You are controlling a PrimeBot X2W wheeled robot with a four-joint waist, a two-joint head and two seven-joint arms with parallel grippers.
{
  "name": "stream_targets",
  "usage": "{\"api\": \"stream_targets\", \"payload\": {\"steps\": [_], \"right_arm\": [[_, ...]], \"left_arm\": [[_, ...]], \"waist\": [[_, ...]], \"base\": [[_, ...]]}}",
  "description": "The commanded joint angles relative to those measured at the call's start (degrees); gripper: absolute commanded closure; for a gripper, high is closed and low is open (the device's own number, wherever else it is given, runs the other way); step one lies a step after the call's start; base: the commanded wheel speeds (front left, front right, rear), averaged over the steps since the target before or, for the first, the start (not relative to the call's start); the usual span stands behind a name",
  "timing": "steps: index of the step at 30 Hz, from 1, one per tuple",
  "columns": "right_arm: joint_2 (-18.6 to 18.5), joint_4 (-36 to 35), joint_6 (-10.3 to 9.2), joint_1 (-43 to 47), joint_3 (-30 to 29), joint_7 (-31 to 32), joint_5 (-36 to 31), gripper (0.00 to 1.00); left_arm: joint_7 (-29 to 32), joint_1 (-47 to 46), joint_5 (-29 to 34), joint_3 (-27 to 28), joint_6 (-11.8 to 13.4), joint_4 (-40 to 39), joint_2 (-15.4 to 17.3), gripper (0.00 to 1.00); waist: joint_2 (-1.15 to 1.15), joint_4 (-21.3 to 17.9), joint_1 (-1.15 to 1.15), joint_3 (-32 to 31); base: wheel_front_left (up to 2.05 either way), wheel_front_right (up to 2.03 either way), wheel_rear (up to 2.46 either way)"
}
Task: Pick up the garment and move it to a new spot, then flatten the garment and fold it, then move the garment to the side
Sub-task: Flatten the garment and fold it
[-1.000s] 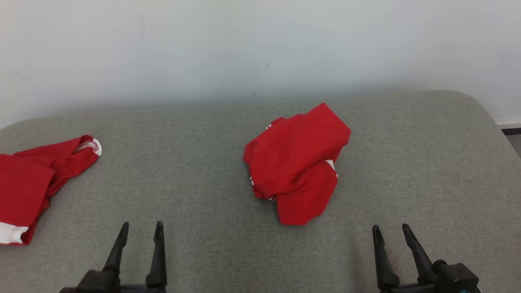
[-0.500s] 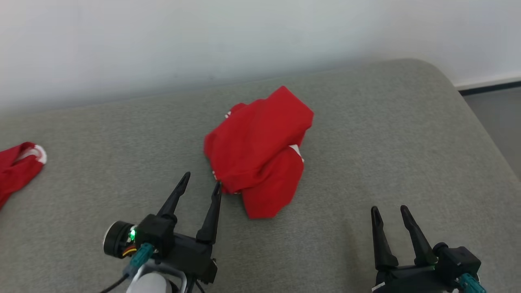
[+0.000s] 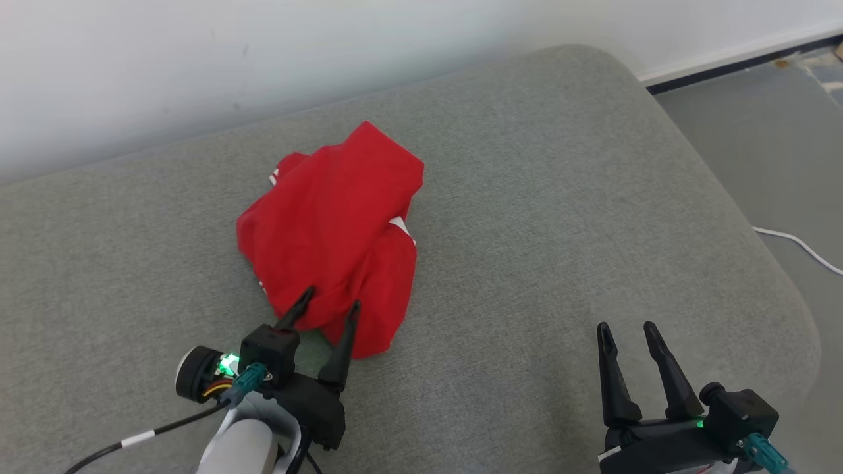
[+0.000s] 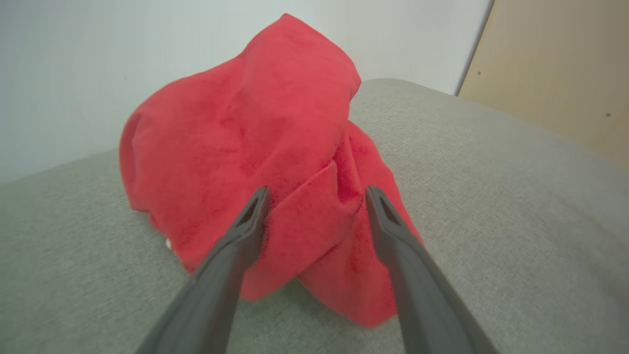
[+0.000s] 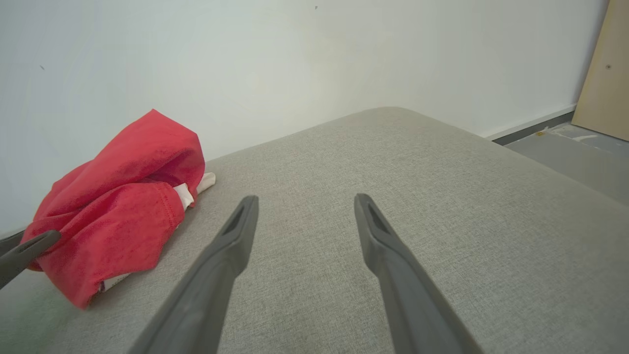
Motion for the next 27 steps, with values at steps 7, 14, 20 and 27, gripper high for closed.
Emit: {"api": "stream_targets", "payload": {"steps": [7, 14, 20, 27], "right_arm": [[-0.02, -0.15, 0.20, 0.46, -0.51, -0.14, -0.97, 0.00], [-0.02, -0.05, 0.20, 1.19, -0.33, -0.14, -2.13, 0.00], [-0.03, 0.10, 0.20, 2.14, -0.63, -0.14, -2.63, 0.00], [-0.02, 0.04, 0.20, 3.07, -0.91, -0.14, -3.09, 0.00]], "left_arm": [[-0.09, -2.99, -2.43, -1.32, 0.07, 0.94, -0.44, 1.00], [-0.09, -6.50, -5.33, -7.22, 0.07, -6.15, -3.06, 1.00], [-0.09, -7.42, -6.83, -7.37, 0.07, -13.84, -3.87, 1.00], [-0.09, -1.16, -6.11, -0.90, 0.12, -17.48, -3.46, 1.00]], "waist": [[-0.01, -1.32, -0.01, -0.11], [-0.01, 1.69, -0.01, -2.50], [-0.01, 4.79, -0.01, -3.97], [-0.01, 8.57, -0.01, -4.90]], "base": [[0.00, 0.00, 0.00], [0.00, 0.00, 0.00], [0.00, 0.00, 0.00], [0.00, 0.00, 0.00]]}}
